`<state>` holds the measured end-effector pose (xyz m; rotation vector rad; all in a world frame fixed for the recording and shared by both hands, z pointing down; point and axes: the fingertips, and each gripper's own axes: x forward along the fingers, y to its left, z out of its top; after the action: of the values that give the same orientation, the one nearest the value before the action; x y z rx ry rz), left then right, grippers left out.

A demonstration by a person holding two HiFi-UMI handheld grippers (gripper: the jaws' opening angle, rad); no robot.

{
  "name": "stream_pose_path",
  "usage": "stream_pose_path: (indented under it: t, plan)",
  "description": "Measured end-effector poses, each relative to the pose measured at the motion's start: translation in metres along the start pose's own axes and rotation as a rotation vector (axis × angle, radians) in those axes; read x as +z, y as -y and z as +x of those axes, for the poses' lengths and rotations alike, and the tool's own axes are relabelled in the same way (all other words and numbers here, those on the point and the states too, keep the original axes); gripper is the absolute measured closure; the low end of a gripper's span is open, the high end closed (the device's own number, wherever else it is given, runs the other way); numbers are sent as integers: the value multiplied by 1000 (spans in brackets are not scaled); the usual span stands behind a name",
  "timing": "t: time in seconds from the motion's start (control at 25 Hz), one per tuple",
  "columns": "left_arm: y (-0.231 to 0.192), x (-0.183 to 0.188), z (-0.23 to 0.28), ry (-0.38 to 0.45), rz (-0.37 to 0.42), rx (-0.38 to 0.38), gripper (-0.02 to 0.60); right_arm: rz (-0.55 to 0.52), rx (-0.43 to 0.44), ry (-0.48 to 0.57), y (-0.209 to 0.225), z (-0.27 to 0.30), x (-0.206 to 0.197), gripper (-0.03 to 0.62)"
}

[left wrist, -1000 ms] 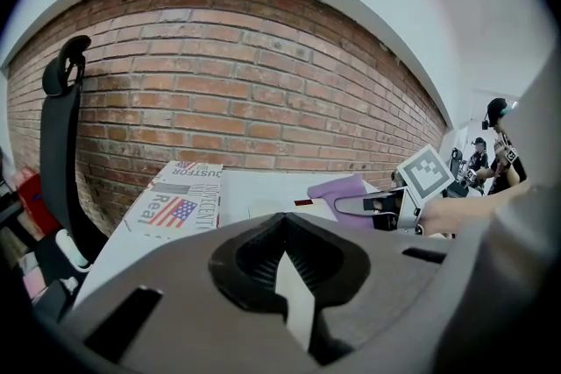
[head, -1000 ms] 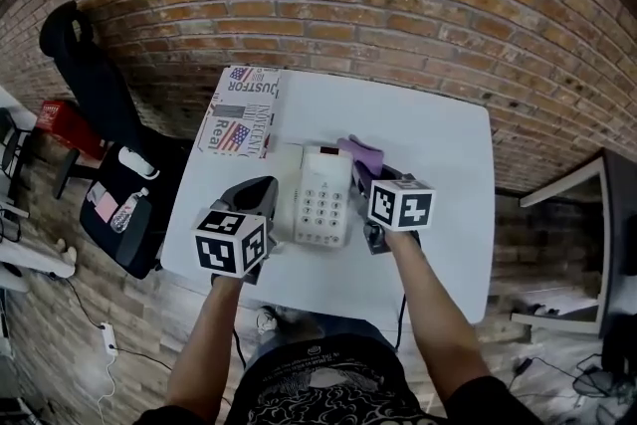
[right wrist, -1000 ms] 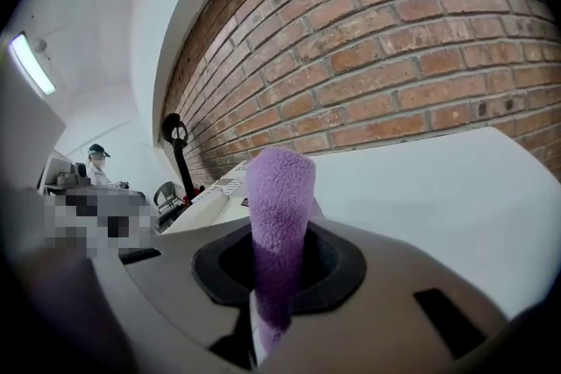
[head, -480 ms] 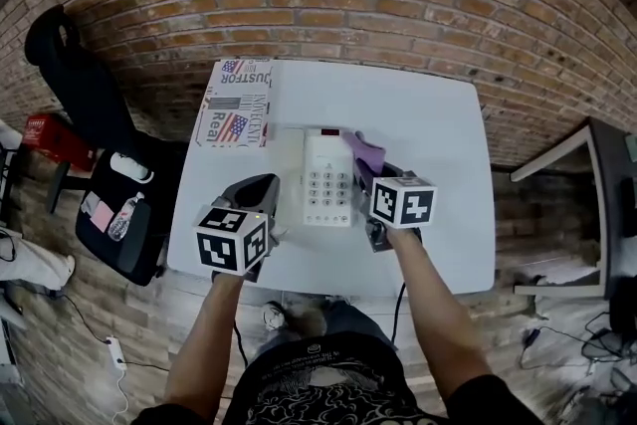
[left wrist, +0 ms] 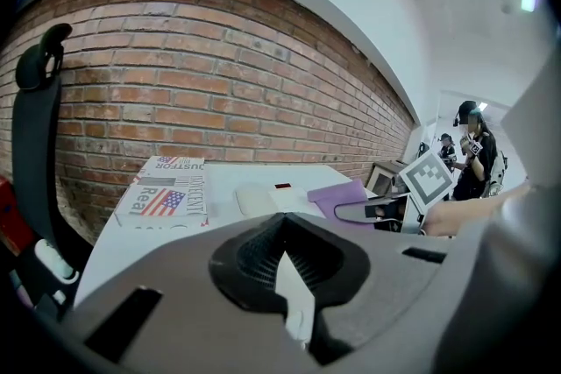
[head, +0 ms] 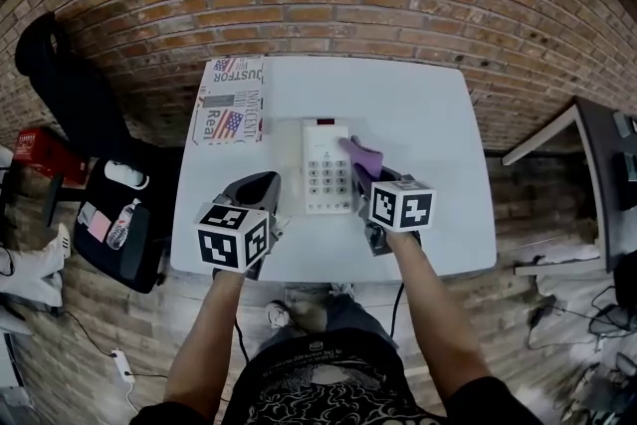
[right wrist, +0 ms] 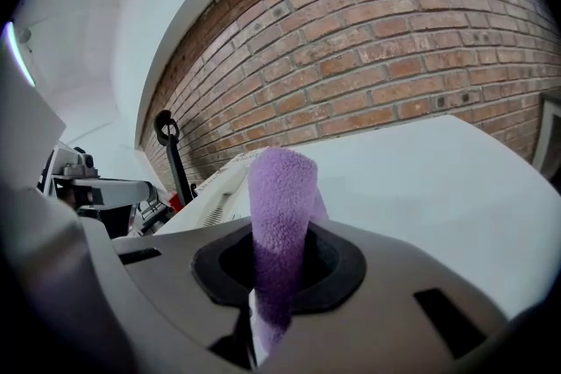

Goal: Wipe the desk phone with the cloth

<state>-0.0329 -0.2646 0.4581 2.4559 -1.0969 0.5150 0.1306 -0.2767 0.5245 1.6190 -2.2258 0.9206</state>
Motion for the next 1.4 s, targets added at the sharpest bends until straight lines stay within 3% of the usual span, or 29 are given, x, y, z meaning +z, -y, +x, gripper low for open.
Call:
stream_pose_path:
  t: [0.8,1.4]
  plan:
    - [13,-18,-29,-1,61,-115,575,100,-78,43,-23,-44,-48,551]
    - [8,-35,-60,-3,91,-155,575,225,-79,113,-59,-55,-76,551]
